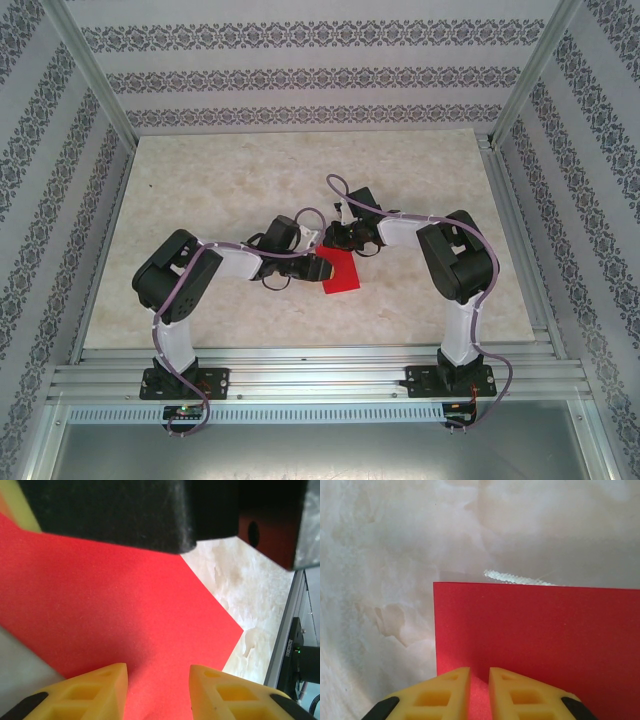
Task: Fold a paper plane with a square sheet of paper (fold left side to right side)
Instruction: First fold the square sheet of paper in half at the center of the table.
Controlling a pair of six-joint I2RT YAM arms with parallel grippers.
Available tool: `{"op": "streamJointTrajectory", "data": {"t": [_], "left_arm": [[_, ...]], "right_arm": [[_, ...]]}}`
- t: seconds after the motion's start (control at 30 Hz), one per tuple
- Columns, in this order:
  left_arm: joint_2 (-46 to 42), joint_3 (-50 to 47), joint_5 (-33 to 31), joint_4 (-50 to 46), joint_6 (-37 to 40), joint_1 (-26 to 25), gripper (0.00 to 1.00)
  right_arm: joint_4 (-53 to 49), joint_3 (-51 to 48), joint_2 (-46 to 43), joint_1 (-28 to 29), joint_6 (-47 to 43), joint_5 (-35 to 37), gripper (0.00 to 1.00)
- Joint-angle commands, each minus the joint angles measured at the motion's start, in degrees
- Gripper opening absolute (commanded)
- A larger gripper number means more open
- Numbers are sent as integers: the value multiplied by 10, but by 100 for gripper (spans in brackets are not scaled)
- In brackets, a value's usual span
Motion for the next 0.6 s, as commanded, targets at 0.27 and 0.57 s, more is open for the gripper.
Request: {"op": "streamJointTrajectory", "data": {"t": [0.27, 0.57], "left_arm": [[4, -12, 1, -101, 52, -47, 38], [-18, -32, -13, -116, 58, -70, 38]], "right_arm": [[-54, 5, 24, -1, -11, 36, 18], [-61, 9, 24, -3, -12, 41, 18]]}}
